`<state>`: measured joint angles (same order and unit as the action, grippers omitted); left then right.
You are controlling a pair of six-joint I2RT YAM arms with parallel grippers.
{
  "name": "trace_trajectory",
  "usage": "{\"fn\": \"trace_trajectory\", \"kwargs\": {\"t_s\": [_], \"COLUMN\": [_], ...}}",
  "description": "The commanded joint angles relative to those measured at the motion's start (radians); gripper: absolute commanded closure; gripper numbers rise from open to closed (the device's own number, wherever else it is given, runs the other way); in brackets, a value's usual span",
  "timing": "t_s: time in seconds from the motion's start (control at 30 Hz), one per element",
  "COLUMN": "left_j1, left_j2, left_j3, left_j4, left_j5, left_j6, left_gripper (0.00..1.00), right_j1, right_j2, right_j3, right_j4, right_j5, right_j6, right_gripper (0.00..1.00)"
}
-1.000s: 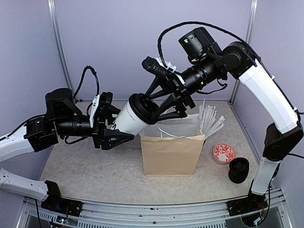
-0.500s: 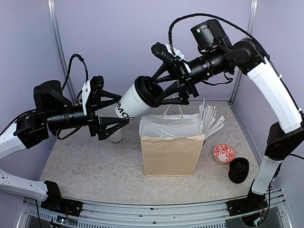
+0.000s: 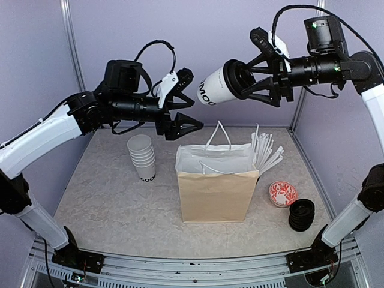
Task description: Pack the takeout coffee
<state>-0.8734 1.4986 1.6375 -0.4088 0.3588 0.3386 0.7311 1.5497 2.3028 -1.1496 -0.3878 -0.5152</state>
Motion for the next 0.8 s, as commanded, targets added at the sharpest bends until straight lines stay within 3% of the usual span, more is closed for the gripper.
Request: {"fn": "trace_trajectory", "kwargs": {"t_s": [0.0,0.23,0.47,0.77], "left_j1": [0.013,0.014,0.013,0.011], "left_j2": [0.116,0.282,0.414,0.427], "left_j3": [0.064,0.159,0.318,0.341], "left_j4": [-0.126,-0.202,-0.36,-0.412], "left_j5": [0.111,0.11,0.118,0.149], "left_j6": [0.032,0.084,0.125,0.128], "left_gripper": [0.15,0.17,0.36,0.49], "right_j1": [-0.033,-0.051,-0.051,-0.05], "right_j2": [-0.089,-0.207,-0.275,-0.317], "right_j3": [-0.085,-0.176,-0.241,-0.346], "right_j4": [0.033,0.033,-0.045,-0.14], "right_j5": [0.094,0.132,0.022,-0.105], "right_j6": [-0.002,-0.005,-0.07,-0.104], "right_gripper": [0.52,0.5,0.5,0.52]}}
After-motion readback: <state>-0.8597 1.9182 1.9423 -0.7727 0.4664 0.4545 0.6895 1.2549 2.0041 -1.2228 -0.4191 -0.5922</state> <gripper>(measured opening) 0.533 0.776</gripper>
